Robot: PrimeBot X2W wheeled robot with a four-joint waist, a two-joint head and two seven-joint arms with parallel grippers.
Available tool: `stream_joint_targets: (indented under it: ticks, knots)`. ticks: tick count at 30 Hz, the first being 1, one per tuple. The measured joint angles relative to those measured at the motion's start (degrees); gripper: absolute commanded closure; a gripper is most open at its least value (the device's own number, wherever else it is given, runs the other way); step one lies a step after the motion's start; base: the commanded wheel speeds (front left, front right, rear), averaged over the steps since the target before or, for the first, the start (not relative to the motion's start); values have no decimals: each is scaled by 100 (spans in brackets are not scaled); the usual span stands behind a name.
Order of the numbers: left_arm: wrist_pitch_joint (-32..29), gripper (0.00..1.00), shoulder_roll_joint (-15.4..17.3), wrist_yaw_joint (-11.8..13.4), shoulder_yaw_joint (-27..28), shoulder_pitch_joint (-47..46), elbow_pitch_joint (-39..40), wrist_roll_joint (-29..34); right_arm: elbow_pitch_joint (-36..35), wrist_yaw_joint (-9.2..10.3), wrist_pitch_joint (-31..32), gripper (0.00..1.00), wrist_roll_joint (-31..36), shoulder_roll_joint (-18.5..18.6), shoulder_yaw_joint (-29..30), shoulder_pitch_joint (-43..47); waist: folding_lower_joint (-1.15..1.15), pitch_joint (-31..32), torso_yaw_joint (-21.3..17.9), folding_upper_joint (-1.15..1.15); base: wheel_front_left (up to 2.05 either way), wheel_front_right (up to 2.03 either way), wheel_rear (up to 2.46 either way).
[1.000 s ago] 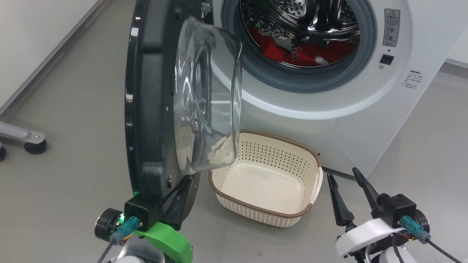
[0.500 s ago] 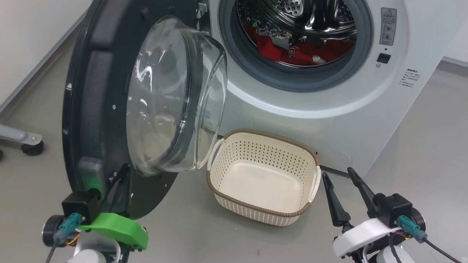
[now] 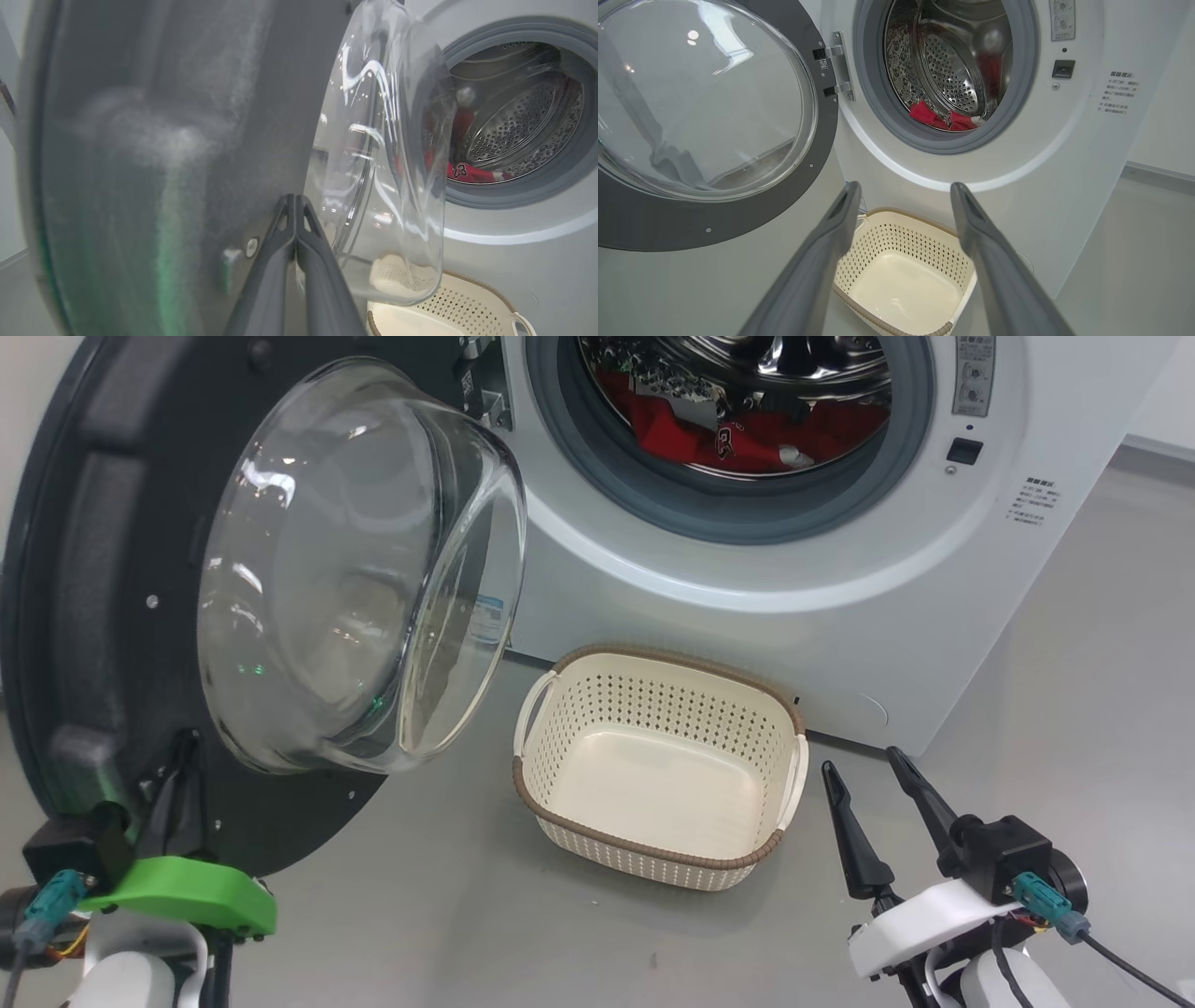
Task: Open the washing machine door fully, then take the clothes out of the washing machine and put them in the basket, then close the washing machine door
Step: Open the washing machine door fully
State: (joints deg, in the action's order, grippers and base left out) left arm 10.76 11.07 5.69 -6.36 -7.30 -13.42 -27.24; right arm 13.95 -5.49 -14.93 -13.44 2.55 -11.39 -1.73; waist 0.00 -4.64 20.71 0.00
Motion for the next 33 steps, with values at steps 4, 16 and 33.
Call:
stream_joint_targets:
  ticks: [4, 16, 33]
  knots:
    - [68, 100, 83, 1, 212, -107, -157, -31, -26, -1, 0, 0, 51, 0, 46, -69, 0, -105, -40, 0, 0, 0, 0]
    - [242, 100, 240, 35, 782, -464, -690, -258, -79, -45, 0, 0, 208, 3, 254, -283, 0, -422, -169, 0, 0, 0, 0]
    - [344, 100, 202, 42, 871, -670, -1074, -238, -86, -51, 0, 0, 256, 5, 390, -314, 0, -515, -146, 0, 0, 0, 0]
